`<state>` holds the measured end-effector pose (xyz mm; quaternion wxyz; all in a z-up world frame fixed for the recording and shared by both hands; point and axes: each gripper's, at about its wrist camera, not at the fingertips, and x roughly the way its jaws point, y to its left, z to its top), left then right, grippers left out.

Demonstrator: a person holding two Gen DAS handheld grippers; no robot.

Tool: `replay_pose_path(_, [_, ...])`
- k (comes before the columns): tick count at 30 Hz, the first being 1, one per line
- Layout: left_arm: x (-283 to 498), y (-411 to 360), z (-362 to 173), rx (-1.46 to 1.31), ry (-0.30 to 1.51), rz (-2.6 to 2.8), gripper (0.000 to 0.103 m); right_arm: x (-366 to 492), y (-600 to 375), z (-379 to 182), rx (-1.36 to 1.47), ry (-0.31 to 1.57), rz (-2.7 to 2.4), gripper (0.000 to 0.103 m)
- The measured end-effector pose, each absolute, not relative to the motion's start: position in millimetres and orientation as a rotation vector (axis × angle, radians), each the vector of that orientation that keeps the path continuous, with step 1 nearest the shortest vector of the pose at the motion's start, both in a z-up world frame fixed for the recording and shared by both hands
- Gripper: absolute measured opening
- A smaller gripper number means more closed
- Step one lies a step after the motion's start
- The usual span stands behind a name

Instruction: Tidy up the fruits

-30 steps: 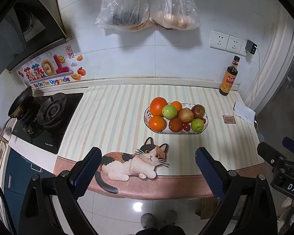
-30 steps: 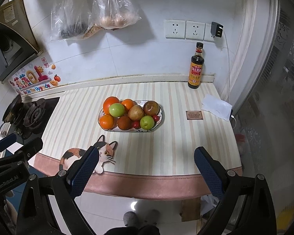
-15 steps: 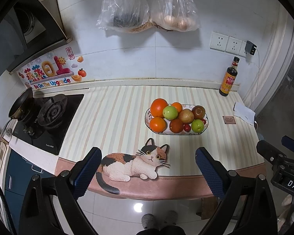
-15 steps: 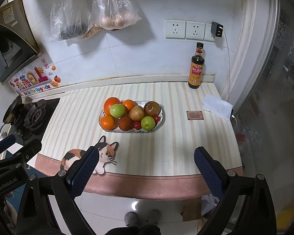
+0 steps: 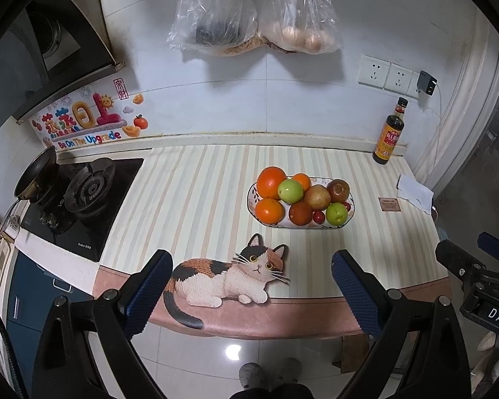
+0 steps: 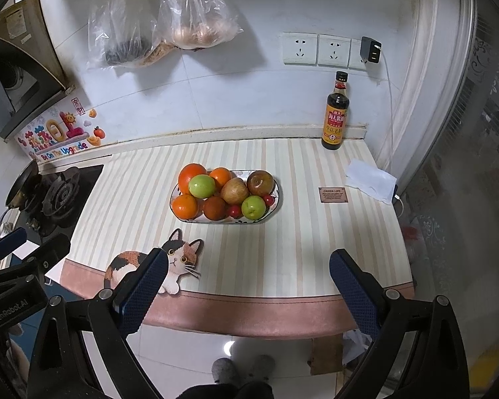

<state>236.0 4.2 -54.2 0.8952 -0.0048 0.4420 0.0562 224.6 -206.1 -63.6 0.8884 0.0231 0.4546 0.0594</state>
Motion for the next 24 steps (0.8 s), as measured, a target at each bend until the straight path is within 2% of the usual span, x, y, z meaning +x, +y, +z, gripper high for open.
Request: replay_pose_path(24, [232.3,3.8,-53.9,-0.011,0.913,0.115,0.098,221.4,-199.5,-57.8,0.033,0.946,0.148,0.1])
